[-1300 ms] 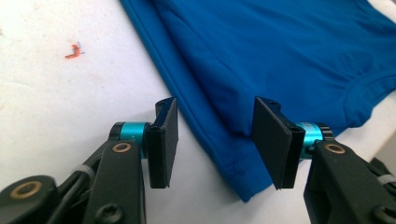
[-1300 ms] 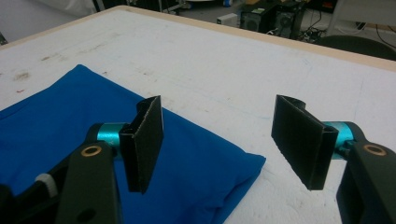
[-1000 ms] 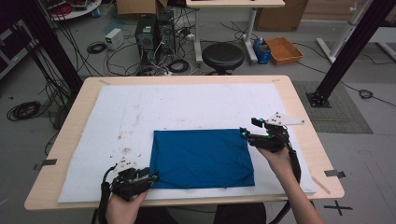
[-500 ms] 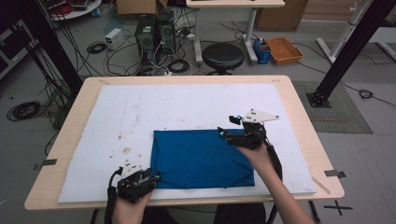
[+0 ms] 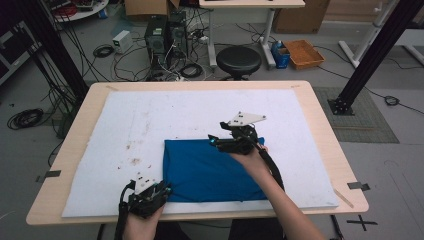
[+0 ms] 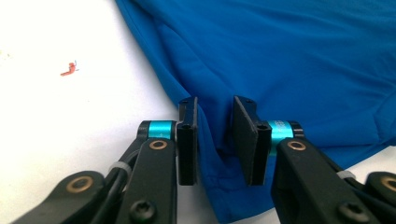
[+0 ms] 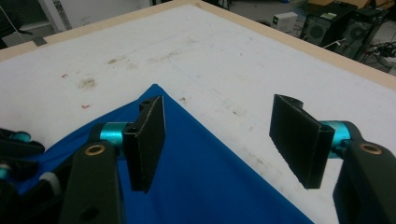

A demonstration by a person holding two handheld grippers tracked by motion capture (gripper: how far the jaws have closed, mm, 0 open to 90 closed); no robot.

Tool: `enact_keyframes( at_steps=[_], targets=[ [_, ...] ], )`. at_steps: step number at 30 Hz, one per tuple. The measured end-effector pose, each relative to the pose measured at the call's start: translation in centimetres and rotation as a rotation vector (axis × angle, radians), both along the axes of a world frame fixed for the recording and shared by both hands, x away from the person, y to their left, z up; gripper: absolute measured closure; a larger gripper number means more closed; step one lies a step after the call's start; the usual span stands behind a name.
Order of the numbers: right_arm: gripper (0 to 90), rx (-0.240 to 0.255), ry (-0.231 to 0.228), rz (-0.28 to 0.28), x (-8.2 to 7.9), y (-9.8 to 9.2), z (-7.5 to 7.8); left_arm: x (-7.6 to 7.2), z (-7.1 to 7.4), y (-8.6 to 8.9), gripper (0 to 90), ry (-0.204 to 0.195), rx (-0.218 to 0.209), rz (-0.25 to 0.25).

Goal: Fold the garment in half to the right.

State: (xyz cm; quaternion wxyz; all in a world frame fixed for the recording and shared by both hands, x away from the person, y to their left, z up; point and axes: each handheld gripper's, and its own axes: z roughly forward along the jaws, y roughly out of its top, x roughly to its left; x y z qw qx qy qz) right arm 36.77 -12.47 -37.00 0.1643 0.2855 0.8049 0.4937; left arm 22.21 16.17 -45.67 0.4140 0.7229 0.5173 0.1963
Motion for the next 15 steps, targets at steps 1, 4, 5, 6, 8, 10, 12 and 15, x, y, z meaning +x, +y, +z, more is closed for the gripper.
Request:
enact_keyframes(
  at_steps=[1,4,5,6,8,10,12,15],
  targets=[
    [39.1,-0.001,0.007,-0.004,0.2,0.5,0.0,0.0,0.0,0.0,74.0,0.001,-0.003,-0.001],
    [43.2,-0.014,0.016,-0.024,0.8,2.3,-0.1,0.0,0.0,0.0,74.6,-0.001,-0.006,0.002],
    [44.2,-0.015,0.024,-0.027,1.1,3.0,-0.2,0.0,0.0,0.0,75.0,0.000,-0.007,-0.002],
    [45.4,-0.022,0.033,-0.030,1.3,3.6,-0.4,0.0,0.0,0.0,75.1,-0.001,-0.006,-0.002],
    [48.5,-0.047,0.041,-0.046,1.6,5.0,-0.8,0.0,-0.1,0.0,75.1,-0.004,-0.008,-0.003],
    [50.8,-0.052,0.050,-0.050,2.0,6.3,-1.1,0.0,-0.1,0.1,75.1,-0.003,-0.011,-0.006],
    [51.8,-0.056,0.059,-0.048,2.3,7.4,-1.4,0.0,-0.1,0.1,75.1,-0.005,-0.013,-0.008],
    [53.8,-0.056,0.078,-0.043,3.0,9.2,-1.8,0.0,-0.1,0.1,75.1,-0.003,-0.014,-0.008]
  ],
)
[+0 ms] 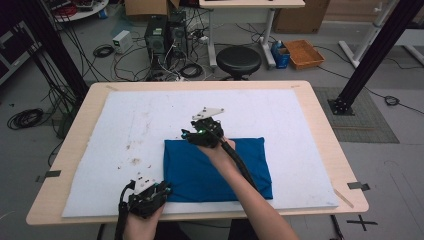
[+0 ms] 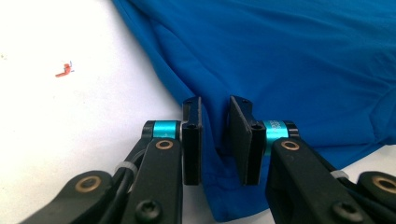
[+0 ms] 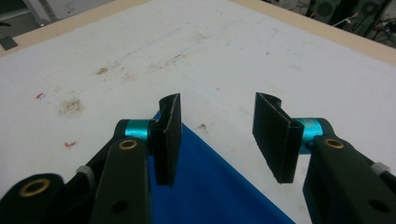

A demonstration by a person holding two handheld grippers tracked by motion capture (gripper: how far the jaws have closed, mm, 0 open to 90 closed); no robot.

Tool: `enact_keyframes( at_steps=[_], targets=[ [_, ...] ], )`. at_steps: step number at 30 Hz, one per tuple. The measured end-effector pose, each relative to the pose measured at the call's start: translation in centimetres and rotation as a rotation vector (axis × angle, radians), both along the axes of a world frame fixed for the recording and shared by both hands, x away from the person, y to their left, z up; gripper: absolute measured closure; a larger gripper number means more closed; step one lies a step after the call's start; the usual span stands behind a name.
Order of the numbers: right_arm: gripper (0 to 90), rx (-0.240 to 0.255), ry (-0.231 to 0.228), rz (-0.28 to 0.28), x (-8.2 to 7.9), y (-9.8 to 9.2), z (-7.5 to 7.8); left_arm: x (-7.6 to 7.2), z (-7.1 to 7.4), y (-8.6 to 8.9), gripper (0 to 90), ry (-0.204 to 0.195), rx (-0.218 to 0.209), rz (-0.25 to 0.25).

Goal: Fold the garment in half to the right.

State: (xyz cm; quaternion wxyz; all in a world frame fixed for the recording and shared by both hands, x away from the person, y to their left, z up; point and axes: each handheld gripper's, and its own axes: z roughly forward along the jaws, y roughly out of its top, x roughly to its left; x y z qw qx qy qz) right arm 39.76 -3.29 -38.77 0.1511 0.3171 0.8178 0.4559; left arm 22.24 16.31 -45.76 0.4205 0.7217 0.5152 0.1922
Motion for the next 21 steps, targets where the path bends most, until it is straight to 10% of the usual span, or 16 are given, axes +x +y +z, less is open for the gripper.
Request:
enact_keyframes(
  at_steps=[10,21],
  targets=[
    [57.4,-0.023,0.112,-0.011,1.6,5.4,-2.4,0.0,0.0,0.1,75.8,-0.002,-0.003,-0.011],
    [66.3,-0.188,0.079,-0.032,1.4,9.6,-4.4,0.1,-0.1,0.1,76.8,-0.002,-0.005,-0.015]
  ],
)
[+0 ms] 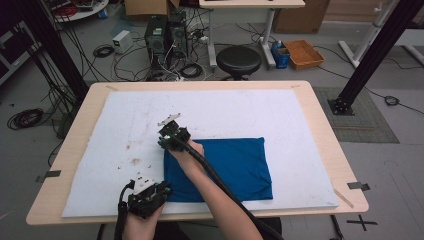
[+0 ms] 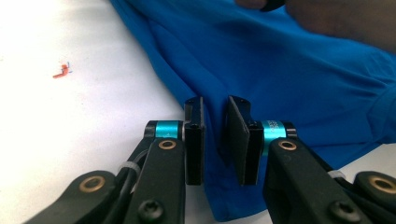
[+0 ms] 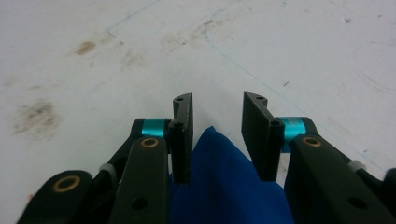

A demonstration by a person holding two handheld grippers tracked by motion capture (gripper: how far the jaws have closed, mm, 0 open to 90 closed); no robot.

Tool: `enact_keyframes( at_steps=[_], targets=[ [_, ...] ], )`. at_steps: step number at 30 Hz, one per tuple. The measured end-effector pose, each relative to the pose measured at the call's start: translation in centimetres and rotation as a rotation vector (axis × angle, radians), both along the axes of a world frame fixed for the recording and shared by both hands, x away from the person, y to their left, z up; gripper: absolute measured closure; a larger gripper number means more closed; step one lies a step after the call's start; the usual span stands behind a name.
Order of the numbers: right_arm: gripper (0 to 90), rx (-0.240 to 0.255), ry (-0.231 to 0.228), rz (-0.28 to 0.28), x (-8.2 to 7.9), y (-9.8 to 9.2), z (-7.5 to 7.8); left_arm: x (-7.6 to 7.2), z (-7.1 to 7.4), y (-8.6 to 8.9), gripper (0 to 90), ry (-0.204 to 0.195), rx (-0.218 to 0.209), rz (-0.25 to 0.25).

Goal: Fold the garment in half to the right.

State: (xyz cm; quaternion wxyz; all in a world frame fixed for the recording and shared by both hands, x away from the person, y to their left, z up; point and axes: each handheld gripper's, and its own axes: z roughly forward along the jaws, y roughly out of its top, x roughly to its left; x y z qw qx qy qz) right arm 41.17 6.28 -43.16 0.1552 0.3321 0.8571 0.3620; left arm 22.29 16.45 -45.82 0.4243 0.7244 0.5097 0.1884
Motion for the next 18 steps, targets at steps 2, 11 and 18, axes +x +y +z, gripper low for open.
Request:
enact_keyframes(
  at_steps=[2,11,18],
  targets=[
    [68.4,-0.016,0.002,-0.006,0.0,0.3,-0.2,0.0,0.0,0.0,76.9,0.000,0.000,0.000],
    [78.5,-0.085,0.009,-0.011,0.2,0.8,-1.0,0.0,0.0,0.0,76.8,-0.006,0.003,-0.005],
    [87.2,-0.036,0.004,0.000,0.1,0.2,0.0,0.0,0.1,-0.1,84.1,-0.013,0.003,-0.021]
  ],
)
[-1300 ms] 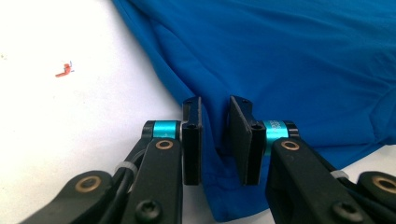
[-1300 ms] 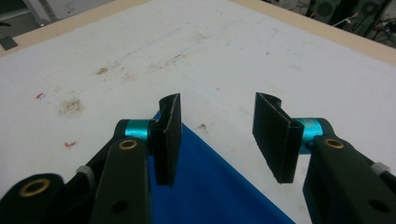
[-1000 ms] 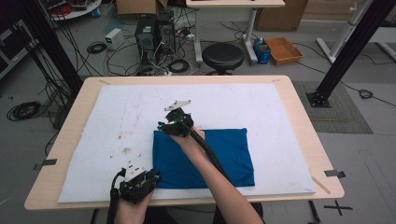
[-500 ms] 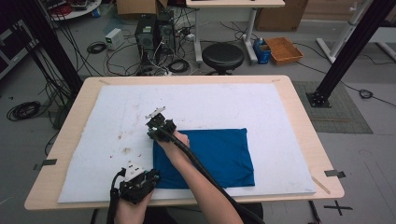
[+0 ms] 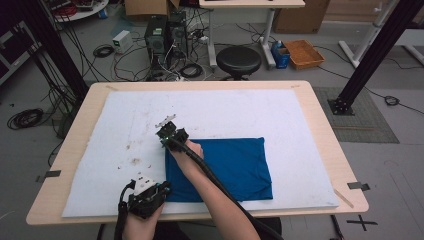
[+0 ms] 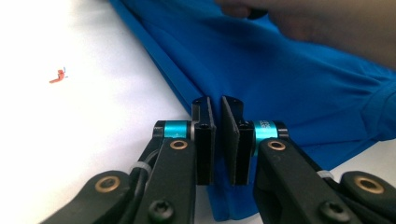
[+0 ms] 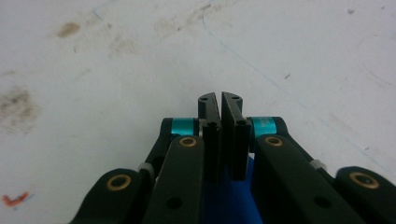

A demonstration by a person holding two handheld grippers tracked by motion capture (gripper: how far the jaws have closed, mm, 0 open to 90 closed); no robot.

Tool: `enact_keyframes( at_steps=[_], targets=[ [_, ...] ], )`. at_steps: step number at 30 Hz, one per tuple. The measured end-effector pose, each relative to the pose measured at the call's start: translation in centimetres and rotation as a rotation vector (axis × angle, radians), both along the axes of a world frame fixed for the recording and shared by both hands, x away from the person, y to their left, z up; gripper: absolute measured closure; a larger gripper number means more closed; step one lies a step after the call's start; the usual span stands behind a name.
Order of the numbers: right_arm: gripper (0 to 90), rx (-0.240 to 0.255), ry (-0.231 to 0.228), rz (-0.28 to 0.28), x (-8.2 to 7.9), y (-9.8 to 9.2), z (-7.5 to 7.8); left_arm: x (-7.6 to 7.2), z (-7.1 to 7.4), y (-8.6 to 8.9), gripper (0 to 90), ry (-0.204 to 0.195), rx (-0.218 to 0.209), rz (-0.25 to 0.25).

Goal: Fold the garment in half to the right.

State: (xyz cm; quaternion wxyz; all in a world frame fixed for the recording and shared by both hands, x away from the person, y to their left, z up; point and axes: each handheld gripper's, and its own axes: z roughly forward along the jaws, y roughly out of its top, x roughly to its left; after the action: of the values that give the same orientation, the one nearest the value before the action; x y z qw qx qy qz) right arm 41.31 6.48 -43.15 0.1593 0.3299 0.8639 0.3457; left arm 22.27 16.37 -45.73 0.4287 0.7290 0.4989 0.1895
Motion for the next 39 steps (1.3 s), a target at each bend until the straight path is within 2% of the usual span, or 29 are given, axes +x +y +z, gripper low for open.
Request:
enact_keyframes(
  at_steps=[3,5,9,10,11,12,14,15,17,18,20,21,24,26,29,30,31,33,34,35,39],
  targets=[
    [87.2,0.045,0.006,0.008,0.1,-0.8,0.9,0.0,0.3,0.1,84.6,-0.003,-0.024,-0.005],
    [87.2,0.057,0.001,0.018,0.1,-1.3,1.4,-0.1,0.7,0.1,84.9,-0.014,-0.038,-0.009],
    [87.2,0.089,0.006,0.024,0.0,-2.2,2.2,-0.3,1.6,0.0,85.0,-0.044,-0.041,-0.021],
    [87.2,0.111,-0.001,0.028,-0.1,-3.0,2.8,-0.4,2.2,-0.2,85.0,-0.060,-0.038,-0.038],
    [87.2,0.111,-0.001,0.028,-0.1,-3.0,2.8,-0.4,2.2,-0.2,85.0,-0.060,-0.038,-0.038],
    [87.1,0.148,0.004,0.046,0.0,-3.9,3.4,-0.6,2.7,-0.6,85.0,-0.070,-0.053,-0.060],
    [87.1,0.177,0.023,0.070,0.0,-5.0,4.2,-0.7,3.0,-0.9,85.1,-0.078,-0.047,-0.079],
    [87.1,0.182,0.023,0.080,0.0,-5.5,4.5,-0.9,3.4,-1.7,85.0,-0.086,-0.043,-0.104],
    [87.1,0.203,0.026,0.093,0.1,-6.7,5.3,-0.9,3.6,-2.1,85.0,-0.093,-0.044,-0.116],
    [87.1,0.219,0.033,0.098,0.2,-7.3,5.6,-0.8,4.0,-3.0,85.0,-0.104,-0.051,-0.137],
    [87.0,0.239,0.038,0.097,0.4,-8.6,6.2,-0.7,4.2,-3.4,85.0,-0.107,-0.059,-0.144],
    [87.0,0.248,0.046,0.105,0.5,-9.2,6.5,-0.4,4.7,-4.3,85.0,-0.111,-0.067,-0.169],
    [87.0,0.259,0.042,0.100,0.7,-11.1,7.1,-0.1,5.1,-5.1,85.0,-0.117,-0.079,-0.187],
    [86.9,0.273,0.048,0.090,0.9,-12.4,7.5,0.4,5.6,-6.4,85.0,-0.120,-0.095,-0.211],
    [86.6,0.291,0.037,0.082,1.1,-14.3,7.8,0.7,5.8,-7.2,85.0,-0.125,-0.102,-0.227],
    [86.6,0.298,0.034,0.078,1.1,-14.9,7.8,1.0,5.9,-8.2,85.0,-0.130,-0.107,-0.242],
    [86.6,0.298,0.034,0.078,1.1,-14.9,7.8,1.0,5.9,-8.2,85.0,-0.130,-0.107,-0.242],
    [86.6,0.310,0.024,0.067,1.2,-16.7,7.8,1.3,6.0,-9.7,85.0,-0.141,-0.106,-0.269],
    [86.6,0.310,0.024,0.067,1.2,-16.7,7.8,1.3,6.0,-9.7,85.0,-0.141,-0.106,-0.269],
    [86.6,0.312,0.023,0.059,1.1,-17.8,7.8,1.6,5.8,-10.8,85.0,-0.133,-0.118,-0.283],
    [86.2,0.304,0.022,0.044,1.2,-20.1,7.6,2.2,5.4,-12.8,85.0,-0.117,-0.133,-0.312]
  ],
)
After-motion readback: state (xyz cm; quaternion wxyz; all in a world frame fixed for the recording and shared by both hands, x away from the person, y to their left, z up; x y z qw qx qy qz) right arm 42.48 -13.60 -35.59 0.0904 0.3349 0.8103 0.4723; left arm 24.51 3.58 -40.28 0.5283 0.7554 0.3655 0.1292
